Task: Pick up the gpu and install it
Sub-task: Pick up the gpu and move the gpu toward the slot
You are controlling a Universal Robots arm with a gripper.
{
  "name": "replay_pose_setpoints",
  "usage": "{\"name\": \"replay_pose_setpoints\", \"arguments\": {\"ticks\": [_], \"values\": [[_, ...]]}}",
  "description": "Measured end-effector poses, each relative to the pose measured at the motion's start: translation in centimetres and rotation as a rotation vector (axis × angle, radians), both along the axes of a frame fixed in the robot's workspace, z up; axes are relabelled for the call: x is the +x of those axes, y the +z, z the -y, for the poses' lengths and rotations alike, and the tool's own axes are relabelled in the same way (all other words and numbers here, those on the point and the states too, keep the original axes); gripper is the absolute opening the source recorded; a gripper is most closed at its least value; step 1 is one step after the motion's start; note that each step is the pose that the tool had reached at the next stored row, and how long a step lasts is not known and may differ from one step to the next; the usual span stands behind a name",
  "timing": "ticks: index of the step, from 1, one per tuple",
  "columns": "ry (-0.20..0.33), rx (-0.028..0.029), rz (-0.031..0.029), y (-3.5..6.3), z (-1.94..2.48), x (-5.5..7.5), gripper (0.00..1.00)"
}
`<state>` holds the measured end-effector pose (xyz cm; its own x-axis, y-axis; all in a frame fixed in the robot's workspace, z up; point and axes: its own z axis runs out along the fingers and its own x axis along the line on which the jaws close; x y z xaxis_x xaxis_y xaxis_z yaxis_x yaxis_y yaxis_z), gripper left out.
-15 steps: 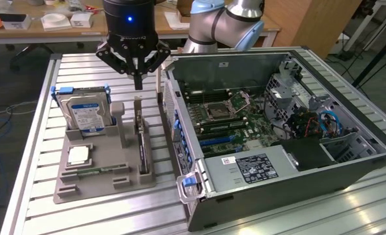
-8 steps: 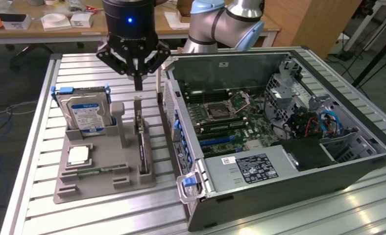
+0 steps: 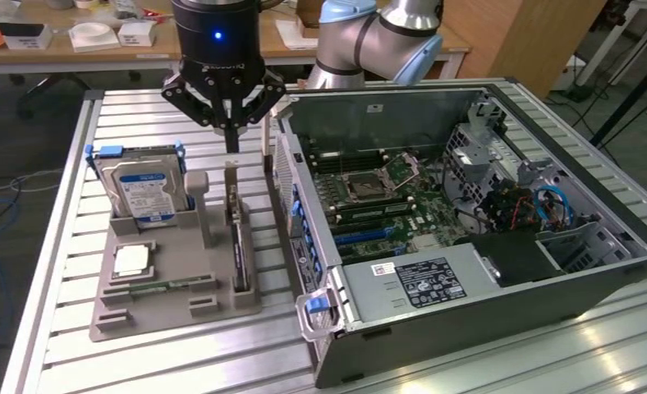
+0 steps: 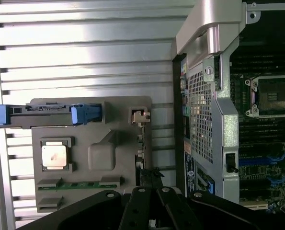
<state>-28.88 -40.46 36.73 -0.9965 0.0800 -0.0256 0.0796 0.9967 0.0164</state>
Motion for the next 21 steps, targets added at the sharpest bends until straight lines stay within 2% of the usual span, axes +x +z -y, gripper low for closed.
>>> {"name": "replay_pose_setpoints", "arguments": {"ticks": [8, 21], "values": [[0.000, 0.0000, 0.0000, -0.16, 0.00, 0.0, 0.11], [0.000, 0.0001, 0.0000, -2.31, 0.02, 0.0, 0.11]]}}
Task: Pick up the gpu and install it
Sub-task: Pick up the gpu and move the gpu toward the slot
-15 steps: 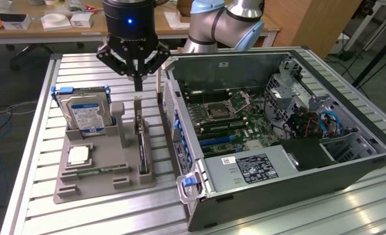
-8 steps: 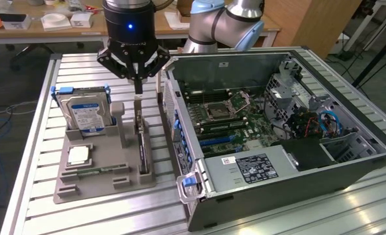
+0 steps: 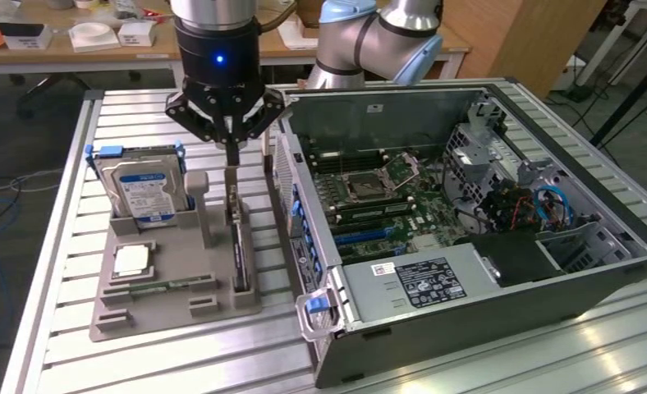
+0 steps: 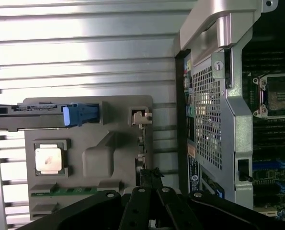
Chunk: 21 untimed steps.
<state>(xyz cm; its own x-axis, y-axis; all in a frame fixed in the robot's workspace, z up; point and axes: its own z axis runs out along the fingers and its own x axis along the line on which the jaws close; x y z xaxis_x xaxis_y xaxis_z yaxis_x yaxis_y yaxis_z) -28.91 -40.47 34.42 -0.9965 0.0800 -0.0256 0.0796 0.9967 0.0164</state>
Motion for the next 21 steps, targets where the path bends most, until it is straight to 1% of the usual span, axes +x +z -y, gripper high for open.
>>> {"name": "replay_pose_setpoints", "arguments": {"ticks": [11, 21], "values": [[0.000, -0.0001, 0.0000, -1.44, 0.00, 0.0, 0.11], [0.000, 0.0000, 0.0000, -2.37, 0.00, 0.0, 0.11]]}}
